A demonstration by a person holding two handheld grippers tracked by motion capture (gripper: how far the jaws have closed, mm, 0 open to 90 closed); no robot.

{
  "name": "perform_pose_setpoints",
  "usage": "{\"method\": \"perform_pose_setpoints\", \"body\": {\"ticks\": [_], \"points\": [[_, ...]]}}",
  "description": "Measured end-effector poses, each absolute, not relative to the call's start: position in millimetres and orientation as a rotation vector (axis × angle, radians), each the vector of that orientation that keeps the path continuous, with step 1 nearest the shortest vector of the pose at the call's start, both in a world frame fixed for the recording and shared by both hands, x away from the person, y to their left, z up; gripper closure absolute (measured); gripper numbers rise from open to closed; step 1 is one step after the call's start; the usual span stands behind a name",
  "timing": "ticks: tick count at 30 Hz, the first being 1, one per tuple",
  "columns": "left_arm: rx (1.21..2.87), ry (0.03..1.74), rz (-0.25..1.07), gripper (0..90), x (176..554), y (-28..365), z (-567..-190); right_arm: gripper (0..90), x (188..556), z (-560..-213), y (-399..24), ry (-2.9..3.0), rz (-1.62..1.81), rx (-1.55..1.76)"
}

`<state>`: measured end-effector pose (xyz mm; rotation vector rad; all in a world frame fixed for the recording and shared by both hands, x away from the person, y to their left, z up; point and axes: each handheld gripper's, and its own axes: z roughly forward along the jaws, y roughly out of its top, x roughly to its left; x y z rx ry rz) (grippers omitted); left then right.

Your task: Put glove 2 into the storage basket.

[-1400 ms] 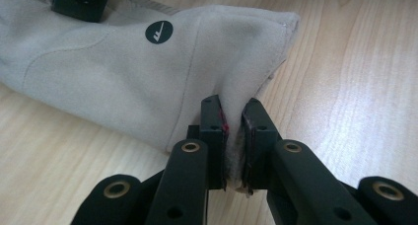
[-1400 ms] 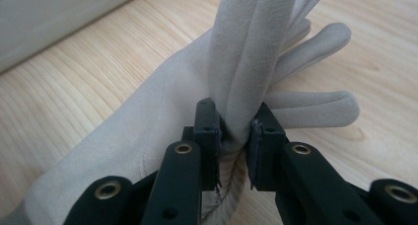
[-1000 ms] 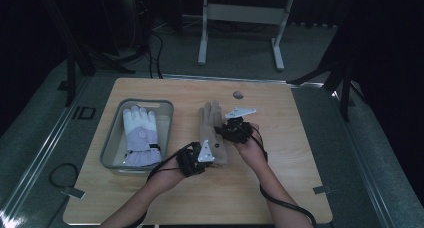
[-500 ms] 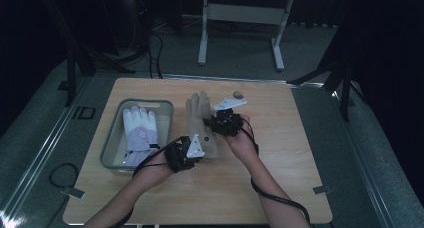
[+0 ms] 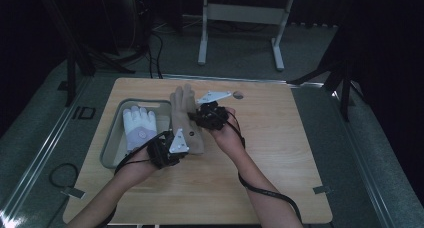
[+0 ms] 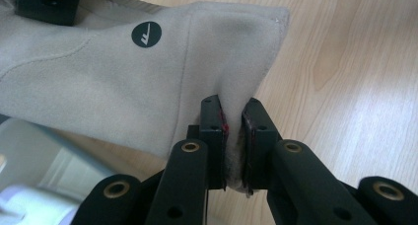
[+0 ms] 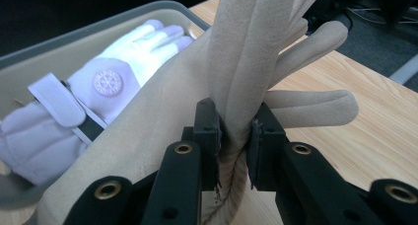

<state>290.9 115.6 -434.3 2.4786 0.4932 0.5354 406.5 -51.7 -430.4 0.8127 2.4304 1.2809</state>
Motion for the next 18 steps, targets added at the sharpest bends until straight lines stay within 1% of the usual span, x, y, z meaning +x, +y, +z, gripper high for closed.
{"method": "perform_pose_setpoints", "body": {"ticks": [5, 6, 7, 12, 13, 14, 17, 18], "points": [[2.483, 0.526, 0.547, 82.1, 288.4, 131.5, -431.8, 77.3, 409.1, -427.9, -25.8, 2.452, 1.29, 0.78], [2.481, 0.536, 0.548, 82.1, 287.9, 135.2, -431.8, 77.3, 409.1, -427.9, -25.8, 2.452, 1.29, 0.78], [2.482, 0.551, 0.551, 82.1, 286.6, 142.8, -431.9, 77.3, 409.8, -427.8, -15.9, 2.461, 1.299, 0.767], [2.483, 0.587, 0.553, 82.1, 283.7, 158.6, -432.6, 77.3, 410.3, -428.8, 1.7, 2.48, 1.306, 0.751], [2.488, 0.599, 0.554, 82.1, 282.3, 166.2, -433.1, 77.2, 410.1, -429.4, 11.4, 2.489, 1.306, 0.733], [2.488, 0.599, 0.554, 82.1, 282.3, 166.2, -433.1, 77.2, 410.1, -429.4, 11.4, 2.489, 1.306, 0.733], [2.486, 0.636, 0.566, 82.1, 278.1, 181.5, -433.5, 77.3, 409.1, -430.8, 31.2, 2.504, 1.308, 0.707], [2.486, 0.636, 0.566, 82.1, 278.1, 181.5, -433.5, 77.3, 409.1, -430.8, 31.2, 2.504, 1.308, 0.707]]}}
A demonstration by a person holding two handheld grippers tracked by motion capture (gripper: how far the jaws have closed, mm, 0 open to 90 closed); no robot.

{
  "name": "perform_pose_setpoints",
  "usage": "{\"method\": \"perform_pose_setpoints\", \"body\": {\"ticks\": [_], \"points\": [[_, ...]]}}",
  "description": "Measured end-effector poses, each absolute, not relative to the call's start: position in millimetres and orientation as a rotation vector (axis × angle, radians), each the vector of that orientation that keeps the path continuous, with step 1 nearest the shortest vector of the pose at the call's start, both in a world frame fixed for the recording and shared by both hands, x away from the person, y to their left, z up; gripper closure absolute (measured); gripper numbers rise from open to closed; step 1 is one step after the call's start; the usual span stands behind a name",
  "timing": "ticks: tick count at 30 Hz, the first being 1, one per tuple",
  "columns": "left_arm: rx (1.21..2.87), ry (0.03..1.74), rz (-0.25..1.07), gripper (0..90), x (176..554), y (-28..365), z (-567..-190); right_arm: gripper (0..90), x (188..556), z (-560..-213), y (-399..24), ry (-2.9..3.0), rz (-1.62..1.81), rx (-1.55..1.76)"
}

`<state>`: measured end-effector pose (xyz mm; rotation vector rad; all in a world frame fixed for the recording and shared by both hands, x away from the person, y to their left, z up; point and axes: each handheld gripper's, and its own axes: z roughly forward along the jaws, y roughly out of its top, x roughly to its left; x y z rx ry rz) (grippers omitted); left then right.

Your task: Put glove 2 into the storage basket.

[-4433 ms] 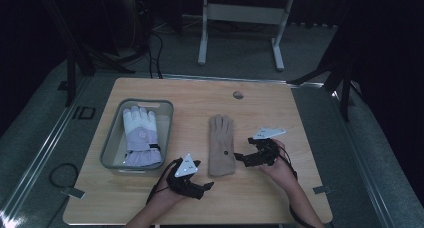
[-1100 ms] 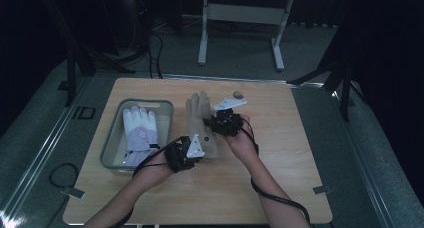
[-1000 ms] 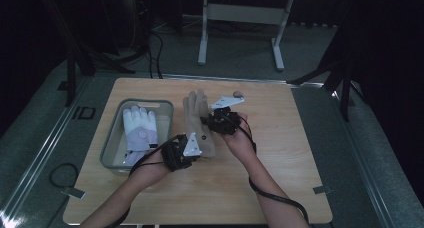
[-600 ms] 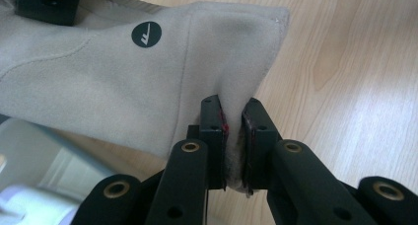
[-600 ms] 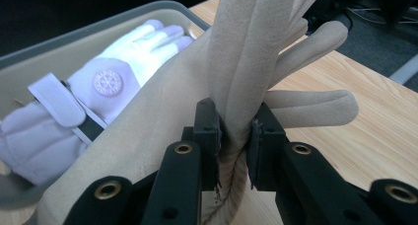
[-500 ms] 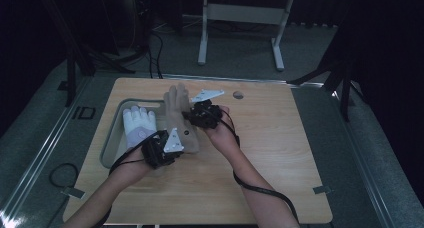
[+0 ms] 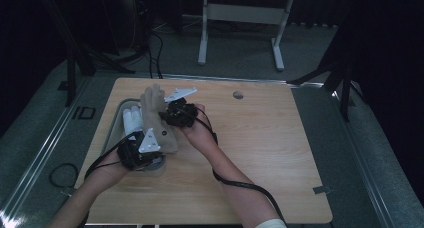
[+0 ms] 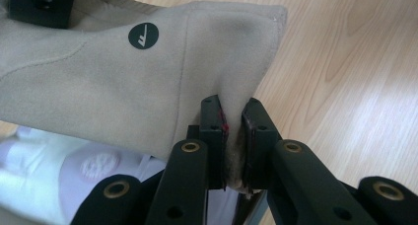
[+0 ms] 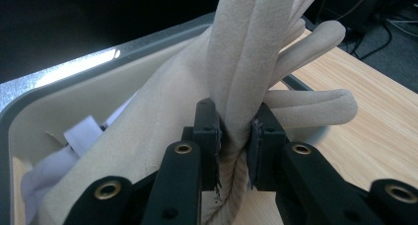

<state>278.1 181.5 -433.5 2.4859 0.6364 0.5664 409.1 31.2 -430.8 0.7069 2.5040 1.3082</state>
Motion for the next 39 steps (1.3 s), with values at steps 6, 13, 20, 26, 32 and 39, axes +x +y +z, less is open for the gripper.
{"method": "perform_pose_setpoints", "body": {"ticks": [6, 13, 20, 26, 32, 39], "points": [[2.49, 0.697, 0.582, 82.1, 271.3, 205.9, -435.0, 77.2, 410.1, -435.3, 64.4, 2.546, 1.302, 0.652], [2.478, 0.766, 0.544, 82.0, 274.2, 225.1, -448.8, 77.1, 412.4, -447.7, 93.1, 2.574, 1.305, 0.646], [2.489, 0.782, 0.494, 82.0, 282.8, 219.6, -462.3, 76.8, 419.0, -469.1, 95.5, 2.615, 1.213, 0.678], [2.514, 0.783, 0.48, 81.9, 286.7, 217.4, -465.9, 76.4, 423.8, -479.9, 96.3, 2.634, 1.188, 0.706], [2.515, 0.805, 0.438, 81.7, 288.8, 220.5, -470.0, 74.4, 423.8, -486.9, 99.7, 2.653, 1.175, 0.738], [2.492, 0.827, 0.404, 80.3, 291.4, 221.8, -471.9, 60.9, 428.2, -483.2, 95.1, 2.642, 1.166, 0.775]]}}
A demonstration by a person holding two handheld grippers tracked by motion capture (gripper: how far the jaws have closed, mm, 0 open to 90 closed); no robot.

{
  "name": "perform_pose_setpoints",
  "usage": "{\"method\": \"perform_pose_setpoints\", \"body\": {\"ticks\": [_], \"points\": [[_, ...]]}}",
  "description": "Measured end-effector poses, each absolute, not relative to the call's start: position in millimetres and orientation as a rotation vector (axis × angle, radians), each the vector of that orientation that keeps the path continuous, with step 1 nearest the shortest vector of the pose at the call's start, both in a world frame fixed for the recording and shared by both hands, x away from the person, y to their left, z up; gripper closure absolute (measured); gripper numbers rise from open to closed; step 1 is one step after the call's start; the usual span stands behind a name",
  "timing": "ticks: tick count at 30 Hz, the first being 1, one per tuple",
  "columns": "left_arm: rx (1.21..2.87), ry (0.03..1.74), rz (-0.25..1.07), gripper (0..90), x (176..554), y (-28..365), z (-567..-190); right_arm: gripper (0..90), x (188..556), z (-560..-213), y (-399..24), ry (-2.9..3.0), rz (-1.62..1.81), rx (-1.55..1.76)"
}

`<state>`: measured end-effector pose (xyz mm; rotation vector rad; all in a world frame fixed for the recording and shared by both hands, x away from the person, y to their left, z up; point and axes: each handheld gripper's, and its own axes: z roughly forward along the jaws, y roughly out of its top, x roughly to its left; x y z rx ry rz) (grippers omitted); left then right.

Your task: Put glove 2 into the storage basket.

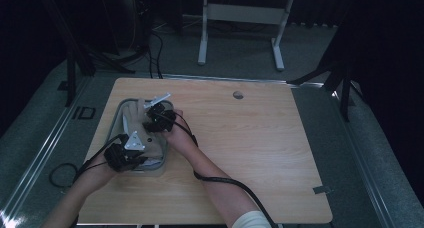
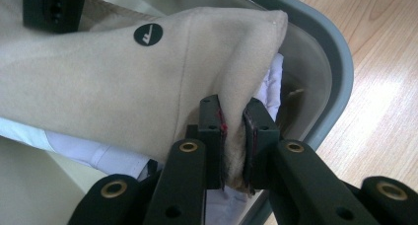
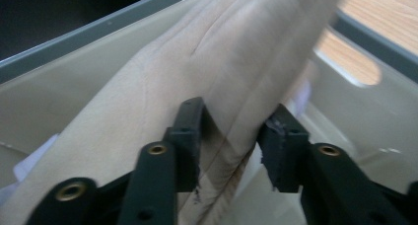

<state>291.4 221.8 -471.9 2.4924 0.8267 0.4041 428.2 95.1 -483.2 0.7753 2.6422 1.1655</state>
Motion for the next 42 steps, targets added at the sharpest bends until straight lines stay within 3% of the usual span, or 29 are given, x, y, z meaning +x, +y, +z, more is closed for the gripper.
{"method": "perform_pose_setpoints", "body": {"ticks": [6, 10, 11, 13, 19, 29, 42], "points": [[2.474, 0.831, 0.388, 75.1, 290.4, 222.2, -468.9, 46.3, 432.6, -475.6, 85.9, 2.644, 1.188, 0.817], [2.426, 0.843, 0.398, 49.8, 286.9, 224.6, -459.6, 37.2, 432.5, -467.4, 77.2, 2.634, 1.223, 0.832], [2.398, 0.86, 0.411, 49.8, 286.1, 225.9, -455.6, 34.5, 432.5, -465.4, 74.7, 2.63, 1.242, 0.837], [2.31, 0.879, 0.398, 37.8, 284.1, 228.2, -447.0, 23.8, 430.9, -456.8, 64.6, 2.635, 1.301, 0.813], [2.184, 0.878, 0.418, 14.5, 281.6, 223.0, -437.2, 14.6, 422.1, -450.8, 49.5, 2.633, 1.311, 0.726], [2.106, 0.807, 0.421, 14.3, 275.6, 190.6, -443.1, 14.7, 408.9, -451.3, 16.3, 2.625, 1.267, 0.65], [2.088, 0.713, 0.319, 14.3, 273.1, 146.1, -460.0, 15.0, 391.9, -464.1, -45.4, 2.609, 1.241, 0.665]]}}
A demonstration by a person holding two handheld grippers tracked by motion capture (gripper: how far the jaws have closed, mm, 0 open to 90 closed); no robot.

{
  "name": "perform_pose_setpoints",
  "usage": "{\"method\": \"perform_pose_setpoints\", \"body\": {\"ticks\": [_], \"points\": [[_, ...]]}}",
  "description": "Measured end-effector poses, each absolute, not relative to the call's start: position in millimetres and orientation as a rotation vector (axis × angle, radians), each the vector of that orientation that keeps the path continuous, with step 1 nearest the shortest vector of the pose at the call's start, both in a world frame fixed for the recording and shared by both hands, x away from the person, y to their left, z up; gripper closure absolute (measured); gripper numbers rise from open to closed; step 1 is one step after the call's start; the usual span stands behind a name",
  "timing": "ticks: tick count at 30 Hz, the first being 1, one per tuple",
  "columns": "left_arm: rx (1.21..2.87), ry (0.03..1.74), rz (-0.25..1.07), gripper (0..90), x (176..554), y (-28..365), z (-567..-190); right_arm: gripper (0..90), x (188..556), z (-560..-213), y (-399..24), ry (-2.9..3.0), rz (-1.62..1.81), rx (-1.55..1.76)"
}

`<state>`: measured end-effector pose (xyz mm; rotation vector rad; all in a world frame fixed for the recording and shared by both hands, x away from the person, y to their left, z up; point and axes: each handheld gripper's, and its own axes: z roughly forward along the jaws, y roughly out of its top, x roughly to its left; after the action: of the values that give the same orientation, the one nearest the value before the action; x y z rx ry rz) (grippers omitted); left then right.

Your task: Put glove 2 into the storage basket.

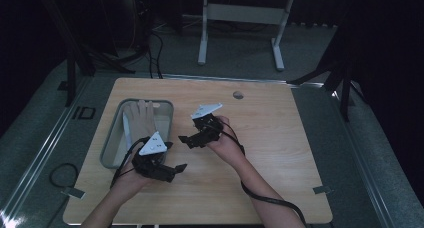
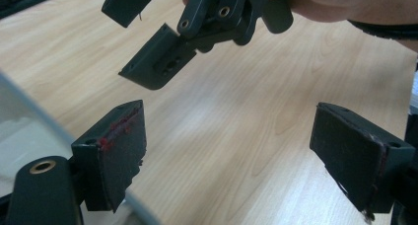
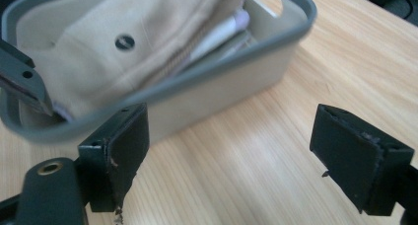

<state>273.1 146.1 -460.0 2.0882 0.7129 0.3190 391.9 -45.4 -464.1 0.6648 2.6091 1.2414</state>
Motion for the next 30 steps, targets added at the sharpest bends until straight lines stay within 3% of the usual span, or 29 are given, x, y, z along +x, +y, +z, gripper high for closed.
{"method": "perform_pose_setpoints", "body": {"ticks": [13, 30], "points": [[2.148, 0.615, 0.219, 14.3, 270.5, 107.3, -492.9, 14.9, 375.8, -489.9, -88.9, 2.643, 1.22, 0.67], [2.149, 0.58, 0.15, 14.3, 275.9, 87.8, -527.7, 15.0, 361.9, -528.2, -131.4, 2.659, 1.163, 0.721]]}}
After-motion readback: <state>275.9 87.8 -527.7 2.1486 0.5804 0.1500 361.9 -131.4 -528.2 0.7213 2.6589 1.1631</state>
